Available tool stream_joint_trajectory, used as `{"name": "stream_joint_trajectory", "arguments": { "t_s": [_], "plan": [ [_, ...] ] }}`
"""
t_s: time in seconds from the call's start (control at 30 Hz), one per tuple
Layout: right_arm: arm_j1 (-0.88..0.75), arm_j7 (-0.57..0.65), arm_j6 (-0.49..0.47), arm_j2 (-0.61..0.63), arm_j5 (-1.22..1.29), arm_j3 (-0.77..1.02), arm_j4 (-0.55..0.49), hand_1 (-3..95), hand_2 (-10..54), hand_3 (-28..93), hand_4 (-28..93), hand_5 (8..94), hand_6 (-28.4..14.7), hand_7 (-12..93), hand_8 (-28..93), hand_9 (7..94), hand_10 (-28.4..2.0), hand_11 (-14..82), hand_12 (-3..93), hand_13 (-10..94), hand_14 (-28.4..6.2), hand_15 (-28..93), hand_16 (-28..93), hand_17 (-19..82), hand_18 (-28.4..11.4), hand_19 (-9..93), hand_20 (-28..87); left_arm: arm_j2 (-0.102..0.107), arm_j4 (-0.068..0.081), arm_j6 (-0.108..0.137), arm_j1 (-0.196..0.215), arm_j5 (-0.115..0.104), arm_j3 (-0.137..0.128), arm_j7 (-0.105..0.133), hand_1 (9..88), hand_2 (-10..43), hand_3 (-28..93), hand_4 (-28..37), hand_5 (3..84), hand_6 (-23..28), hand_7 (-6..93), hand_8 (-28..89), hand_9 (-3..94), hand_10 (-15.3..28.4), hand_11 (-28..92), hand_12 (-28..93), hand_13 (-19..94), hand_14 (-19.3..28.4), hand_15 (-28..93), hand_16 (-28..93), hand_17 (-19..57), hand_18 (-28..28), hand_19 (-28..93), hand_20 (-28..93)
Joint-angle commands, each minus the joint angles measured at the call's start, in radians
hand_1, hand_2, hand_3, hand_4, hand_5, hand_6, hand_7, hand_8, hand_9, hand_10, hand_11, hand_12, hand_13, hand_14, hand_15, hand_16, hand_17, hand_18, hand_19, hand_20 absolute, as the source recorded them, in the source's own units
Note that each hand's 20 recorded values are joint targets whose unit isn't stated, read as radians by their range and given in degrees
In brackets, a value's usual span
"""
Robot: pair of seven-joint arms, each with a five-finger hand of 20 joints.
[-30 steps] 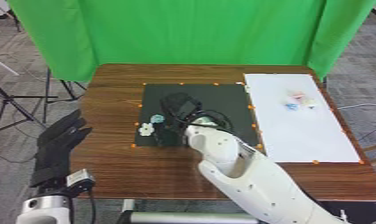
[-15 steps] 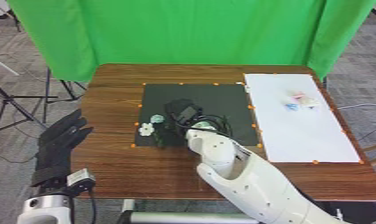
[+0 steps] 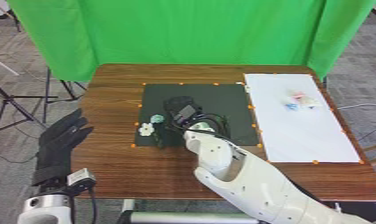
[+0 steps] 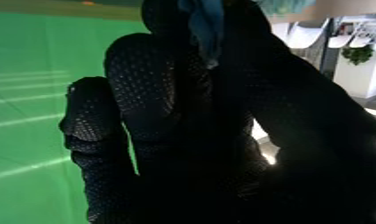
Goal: Arrange flowers
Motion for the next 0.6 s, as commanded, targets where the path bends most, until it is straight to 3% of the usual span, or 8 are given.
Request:
{"name": "stream_joint_trajectory", "arguments": {
  "t_s": [0.03,0.1,0.17,0.27,0.6],
  "plan": [
    [-0.013,0.003,-0.064,-0.020,-0.019,0.040,-0.012,46.5,-9.5,78,-28,70.5,-3.2,24,1,76.5,-10.1,28.3,36.1,71,-6.9,67,20,44,-17.5,93,19,-0.018,0.000,-0.016,0.006,0.013,-0.004,-0.015,27.0,4.5,84,-17.7,37.8,9.5,16.5,-11,31.0,19.0,36,5,24,26.9,65,-18,-9.3,21.7,61,4],
    [-0.007,0.022,-0.083,-0.015,-0.008,0.032,-0.012,45.3,-9.5,78,-28,68.6,-3.6,24,0,73.0,-11.3,31.7,33.4,68,-7.7,68,20,43,-17.8,93,18,-0.023,0.002,-0.023,0.000,0.023,-0.004,-0.022,26.9,4.4,84,-17.5,37.8,9.5,16.4,-11,31.0,19.0,36,5,24,26.9,65,-18,-9.3,21.7,61,4],
    [-0.019,0.015,-0.114,-0.026,-0.011,0.053,-0.010,44.5,-9.5,79,-28,67.2,-4.1,23,-5,70.2,-12.6,34.6,31.4,66,-8.5,70,20,42,-17.9,93,17,-0.014,0.002,-0.015,-0.001,0.010,0.001,-0.011,26.9,4.4,84,-17.5,37.8,9.6,16.4,-11,31.0,18.9,36,5,24,26.9,65,-18,-9.3,21.7,61,4],
    [-0.028,0.014,-0.153,-0.034,-0.008,0.070,-0.014,43.8,-9.5,80,-28,66.4,-4.4,22,-11,68.2,-13.6,36.7,30.0,65,-9.1,71,19,41,-17.9,93,16,-0.018,0.002,-0.016,0.003,0.013,-0.001,-0.013,27.0,4.2,84,-17.6,37.8,9.5,16.4,-11,31.1,18.9,36,5,24,26.9,65,-18,-9.3,21.7,60,4],
    [-0.061,-0.016,-0.193,-0.067,-0.012,0.118,-0.031,38.0,-9.5,81,-28,60.8,-8.8,20,-11,57.8,-19.0,44.1,22.1,60,-12.1,74,16,39,-18.5,93,15,-0.020,0.003,-0.017,0.000,0.023,-0.002,-0.024,27.4,3.8,84,-17.2,37.8,9.5,16.5,-11,31.1,18.8,36,5,24,26.8,65,-18,-9.3,21.7,60,4]
  ]
}}
